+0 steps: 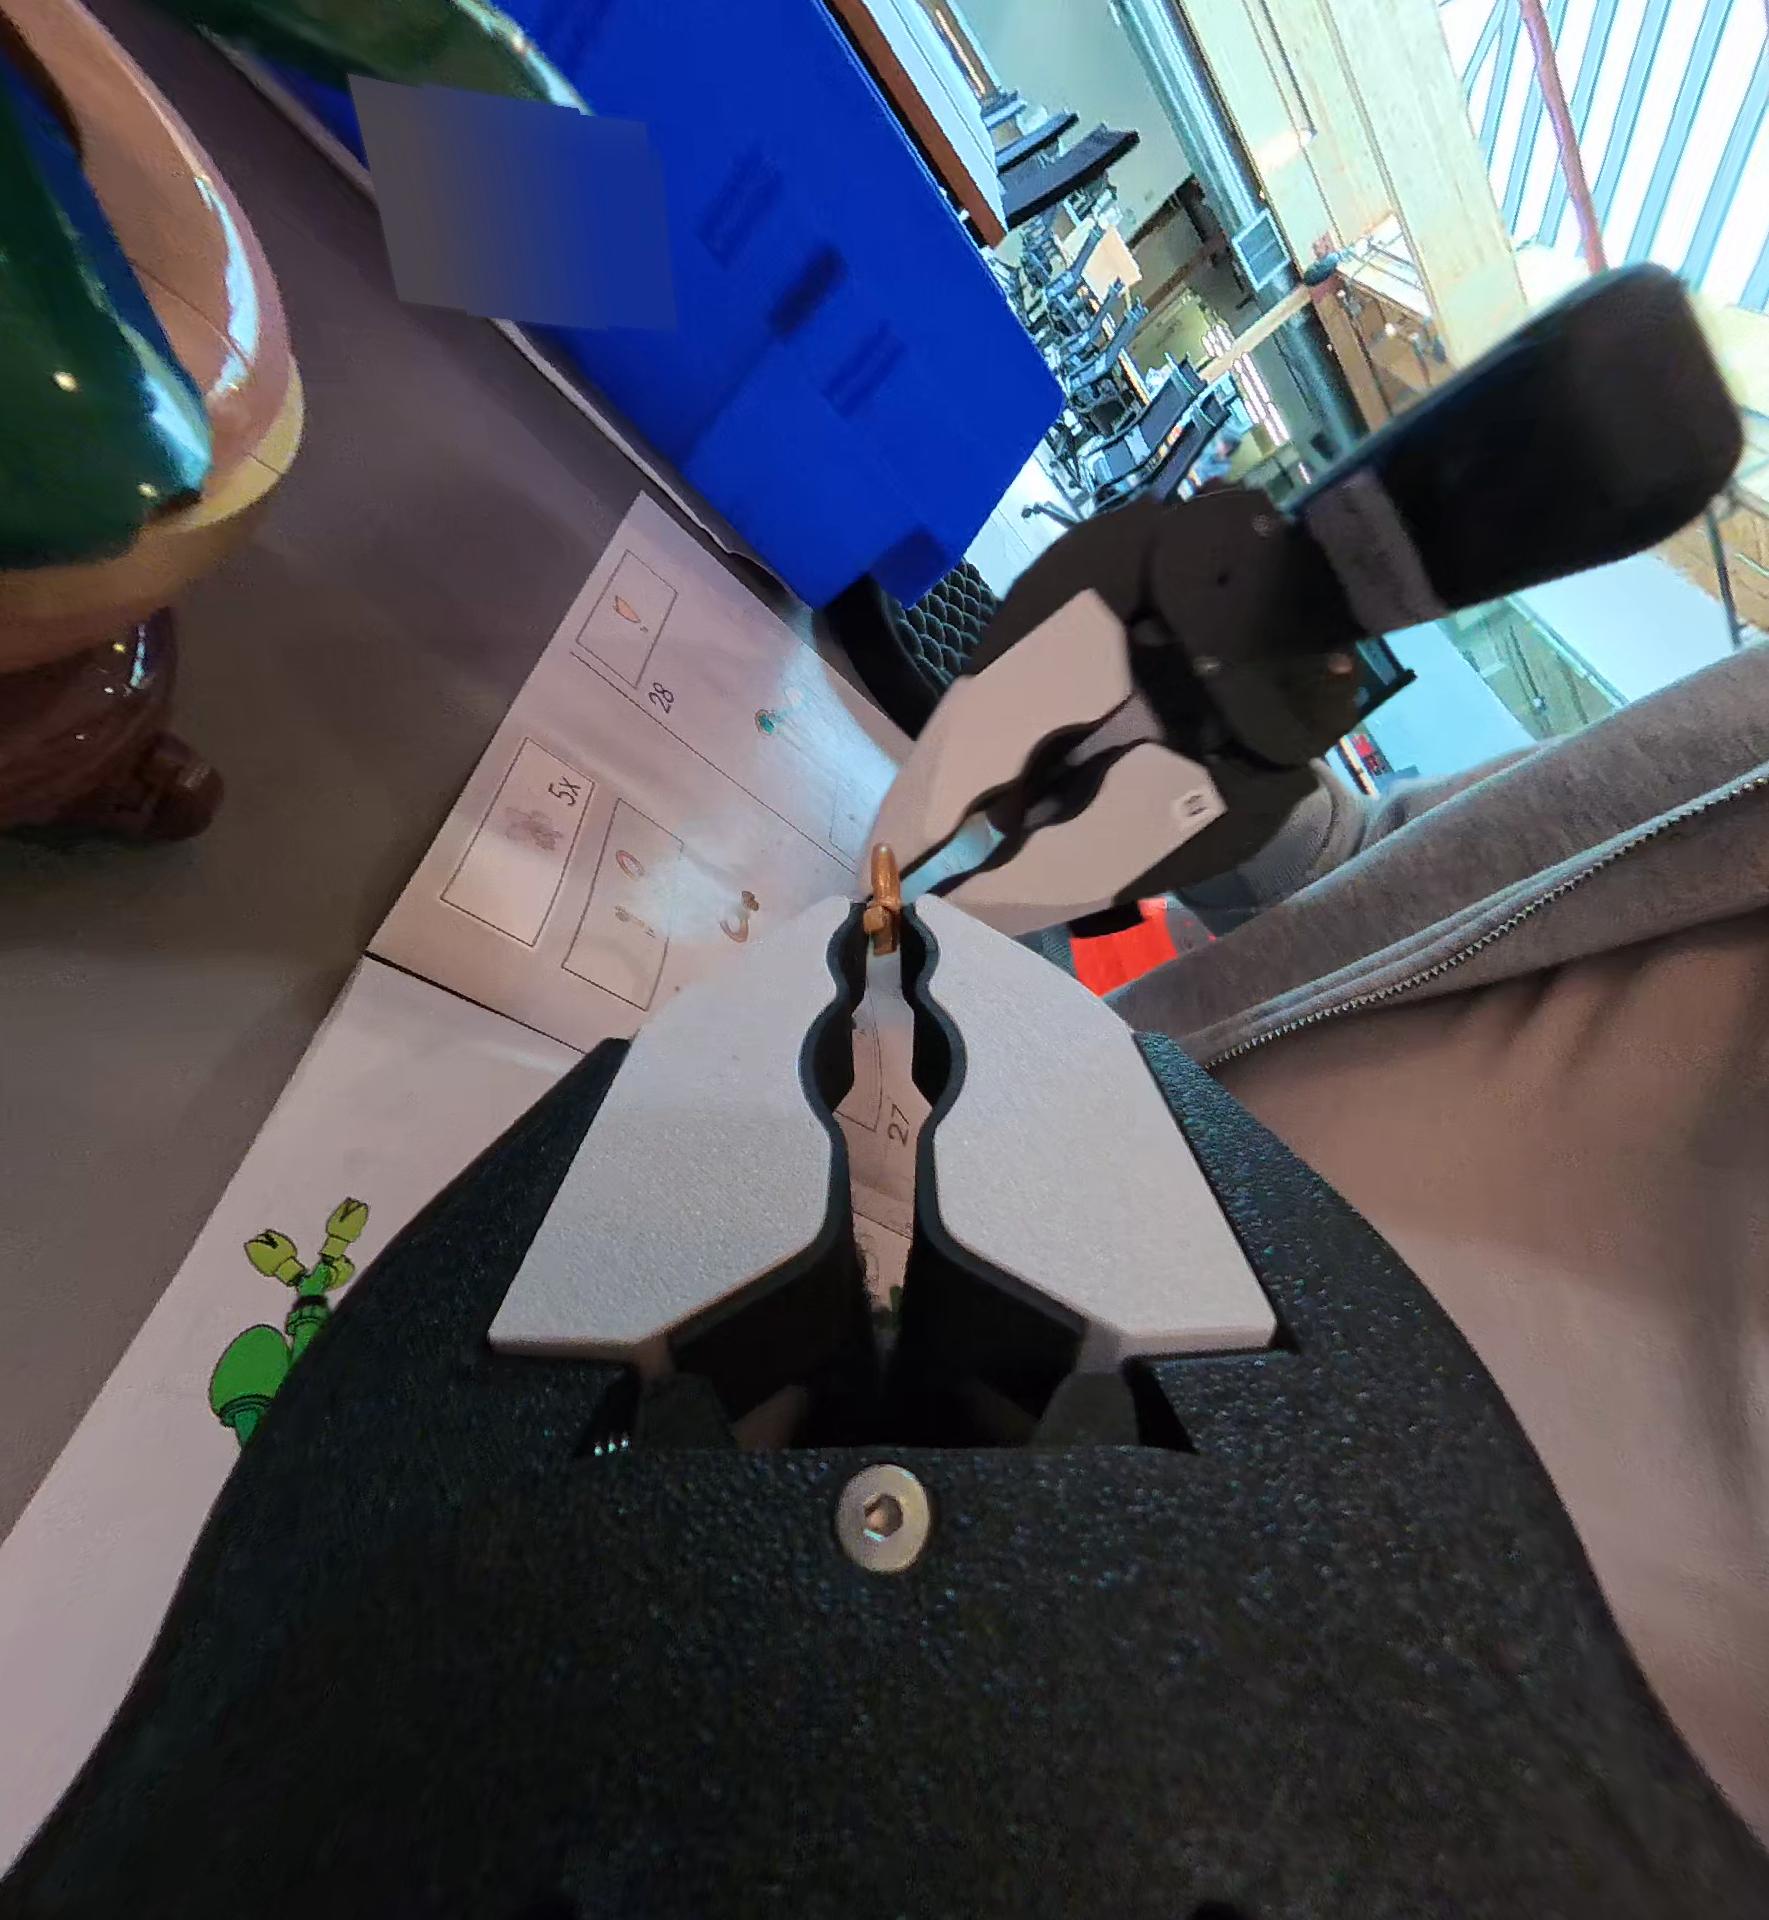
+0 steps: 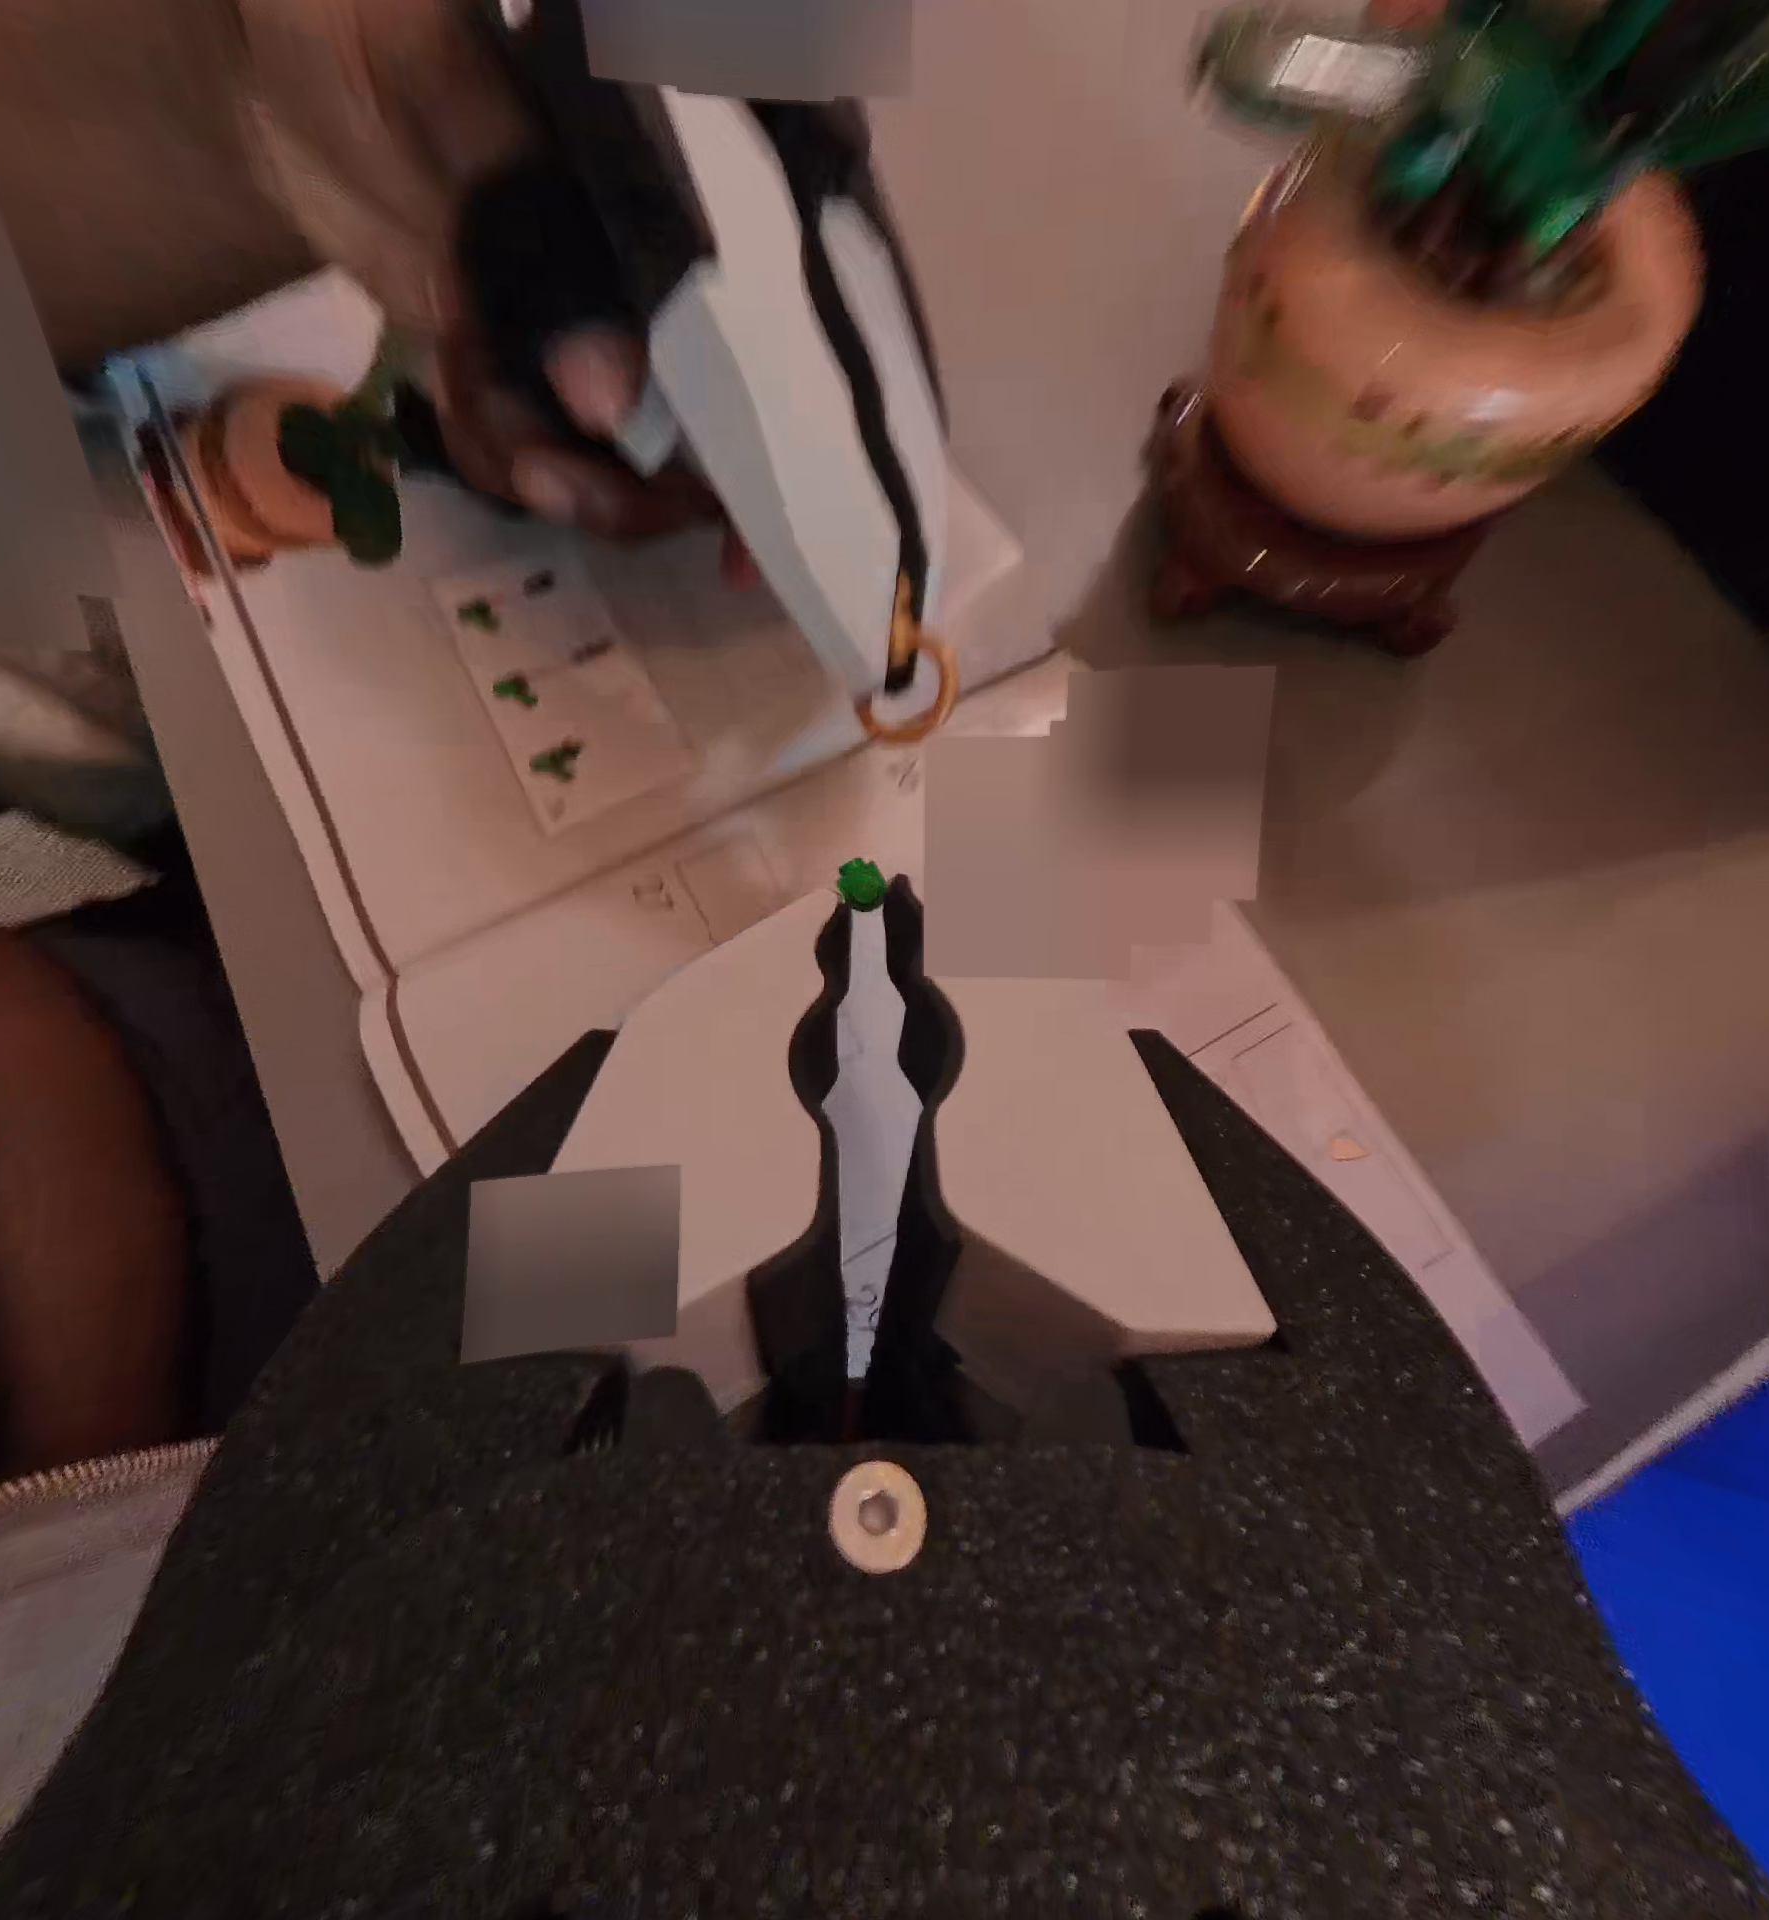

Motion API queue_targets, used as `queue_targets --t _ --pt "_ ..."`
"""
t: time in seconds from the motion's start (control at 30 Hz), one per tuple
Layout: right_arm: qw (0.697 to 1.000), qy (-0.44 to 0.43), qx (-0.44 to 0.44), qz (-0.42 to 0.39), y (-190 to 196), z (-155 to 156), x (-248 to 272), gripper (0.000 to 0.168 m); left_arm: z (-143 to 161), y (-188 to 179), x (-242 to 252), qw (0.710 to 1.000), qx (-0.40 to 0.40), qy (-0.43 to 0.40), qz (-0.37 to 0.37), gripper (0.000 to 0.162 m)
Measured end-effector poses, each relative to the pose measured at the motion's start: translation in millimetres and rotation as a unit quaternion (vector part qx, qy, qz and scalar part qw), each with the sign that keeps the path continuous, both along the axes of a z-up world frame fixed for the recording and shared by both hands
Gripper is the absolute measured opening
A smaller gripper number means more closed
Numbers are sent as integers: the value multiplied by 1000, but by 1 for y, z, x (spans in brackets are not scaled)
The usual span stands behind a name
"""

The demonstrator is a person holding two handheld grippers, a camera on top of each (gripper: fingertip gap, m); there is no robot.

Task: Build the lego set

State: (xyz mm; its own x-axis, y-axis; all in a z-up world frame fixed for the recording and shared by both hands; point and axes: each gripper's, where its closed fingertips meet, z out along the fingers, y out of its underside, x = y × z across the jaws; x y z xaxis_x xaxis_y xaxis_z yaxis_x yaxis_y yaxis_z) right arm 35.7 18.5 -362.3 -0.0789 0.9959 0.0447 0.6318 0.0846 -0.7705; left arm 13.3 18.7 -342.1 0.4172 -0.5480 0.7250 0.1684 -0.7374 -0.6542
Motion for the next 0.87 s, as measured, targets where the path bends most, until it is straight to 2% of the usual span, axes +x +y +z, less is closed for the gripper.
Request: queue_targets --t 0.13,0.27,0.33,0.63,0.73,0.8,0.87 --pt "991 87 84 -53 10 42 -9 6 3 3 1 1000 6 -9 9 5" --pt "974 111 190 -62 8 49 -12 6 8 1 8 999 39 -6 2 5" --pt "968 114 216 -61 7 49 -11 6 8 2 10 998 55 5 4 5" --pt "977 101 176 -67 9 36 -9 6 7 5 10 999 50 -1 12 5" --pt "986 105 78 -108 17 30 -2 6 9 6 8 999 38 -16 16 6" --pt "991 39 18 -127 21 9 10 6 6 6 6 999 24 -16 19 6" --pt "990 -49 23 -129 24 -14 25 6 -2 7 3 1000 13 11 24 5"
